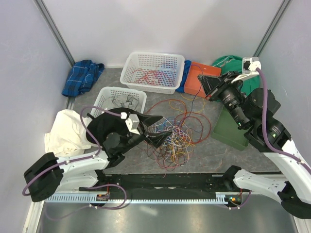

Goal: Untangle the cables

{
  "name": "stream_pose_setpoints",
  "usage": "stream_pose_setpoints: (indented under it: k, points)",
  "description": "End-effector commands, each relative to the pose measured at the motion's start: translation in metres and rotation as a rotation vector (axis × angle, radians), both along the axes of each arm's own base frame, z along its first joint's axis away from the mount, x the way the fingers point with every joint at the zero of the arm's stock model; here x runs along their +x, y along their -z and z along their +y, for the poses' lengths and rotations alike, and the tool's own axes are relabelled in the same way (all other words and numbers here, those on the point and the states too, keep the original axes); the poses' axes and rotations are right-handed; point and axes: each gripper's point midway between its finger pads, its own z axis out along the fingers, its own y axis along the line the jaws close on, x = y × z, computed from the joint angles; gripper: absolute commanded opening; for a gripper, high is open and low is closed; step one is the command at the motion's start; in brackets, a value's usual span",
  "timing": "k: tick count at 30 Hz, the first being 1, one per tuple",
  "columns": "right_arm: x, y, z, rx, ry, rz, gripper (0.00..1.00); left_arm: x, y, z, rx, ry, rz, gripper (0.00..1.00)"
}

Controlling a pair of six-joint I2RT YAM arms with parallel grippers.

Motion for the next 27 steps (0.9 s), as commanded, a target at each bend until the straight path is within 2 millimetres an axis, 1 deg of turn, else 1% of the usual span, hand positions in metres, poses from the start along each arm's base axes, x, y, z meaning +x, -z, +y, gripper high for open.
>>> stream_pose_setpoints:
  k: [1, 2, 4, 5, 7, 8, 9, 10, 11, 12, 14, 15, 17, 18, 20, 21, 22, 23, 24, 25, 26, 27]
  points:
    - [-0.008, -0.011, -0.003, 0.044, -0.013, 0.004, 0.00, -0.035, -0.068, -0.004, -0.147, 0.075, -0.359, 1.00]
    - [-0.008, -0.010, -0.002, 0.045, -0.018, 0.009, 0.00, -0.033, -0.058, -0.013, -0.106, 0.079, -0.365, 1.00]
    - [-0.009, -0.008, 0.000, 0.046, -0.030, 0.014, 0.00, -0.032, -0.054, -0.024, -0.080, 0.088, -0.372, 0.99]
    - [-0.011, -0.009, 0.003, 0.054, -0.048, 0.016, 0.00, -0.027, -0.046, -0.031, -0.057, 0.086, -0.366, 0.99]
    - [-0.013, -0.010, 0.006, 0.060, -0.071, 0.020, 0.00, -0.022, -0.043, -0.038, -0.051, 0.082, -0.366, 0.94]
    - [-0.016, -0.013, 0.009, 0.068, -0.094, 0.023, 0.00, -0.016, -0.031, -0.045, -0.027, 0.076, -0.346, 0.93]
    - [-0.017, -0.014, 0.011, 0.070, -0.107, 0.023, 0.00, -0.013, -0.036, -0.047, -0.039, 0.067, -0.354, 0.90]
    - [-0.018, -0.014, 0.013, 0.068, -0.120, 0.031, 0.00, -0.010, -0.033, -0.050, -0.034, 0.061, -0.351, 0.88]
    - [-0.022, -0.018, 0.015, 0.076, -0.142, 0.029, 0.00, -0.005, -0.030, -0.053, -0.028, 0.049, -0.339, 0.86]
    - [-0.022, -0.019, 0.016, 0.076, -0.147, 0.032, 0.00, -0.001, -0.026, -0.059, -0.020, 0.044, -0.331, 0.80]
    - [-0.028, -0.025, 0.016, 0.078, -0.167, 0.027, 0.00, 0.006, -0.023, -0.062, -0.017, 0.026, -0.320, 0.71]
    - [-0.030, -0.027, 0.014, 0.082, -0.169, 0.024, 0.00, 0.008, -0.022, -0.065, -0.019, 0.026, -0.319, 0.54]
    - [-0.034, -0.031, 0.011, 0.083, -0.169, 0.018, 0.00, 0.012, -0.022, -0.066, -0.024, 0.009, -0.313, 0.32]
    - [-0.036, -0.034, 0.007, 0.086, -0.163, 0.009, 0.00, 0.014, -0.024, -0.066, -0.027, -0.002, -0.307, 0.02]
    - [-0.037, -0.033, 0.002, 0.079, -0.146, 0.008, 0.00, 0.018, -0.030, -0.061, -0.043, -0.028, -0.281, 0.02]
    - [-0.037, -0.032, -0.004, 0.071, -0.126, 0.004, 0.00, 0.017, -0.033, -0.059, -0.047, -0.030, -0.279, 0.02]
    - [-0.036, -0.026, -0.004, 0.059, -0.115, 0.011, 0.00, 0.015, -0.038, -0.057, -0.048, -0.020, -0.253, 0.02]
    - [-0.035, -0.022, -0.006, 0.049, -0.106, 0.013, 0.12, 0.020, -0.037, -0.055, -0.040, -0.037, -0.204, 0.02]
    - [-0.037, -0.020, -0.010, 0.042, -0.102, 0.006, 0.26, 0.023, -0.046, -0.055, -0.043, -0.044, -0.165, 0.02]
    - [-0.033, -0.007, -0.009, 0.013, -0.086, 0.020, 0.42, 0.018, -0.069, -0.049, -0.091, -0.024, -0.108, 0.02]
    - [-0.031, -0.001, -0.011, 0.002, -0.074, 0.026, 0.67, 0.032, -0.028, -0.053, 0.073, -0.066, 0.067, 0.02]
    - [-0.032, 0.005, -0.016, -0.007, -0.056, 0.030, 0.75, 0.039, -0.063, -0.054, 0.051, -0.074, 0.107, 0.02]
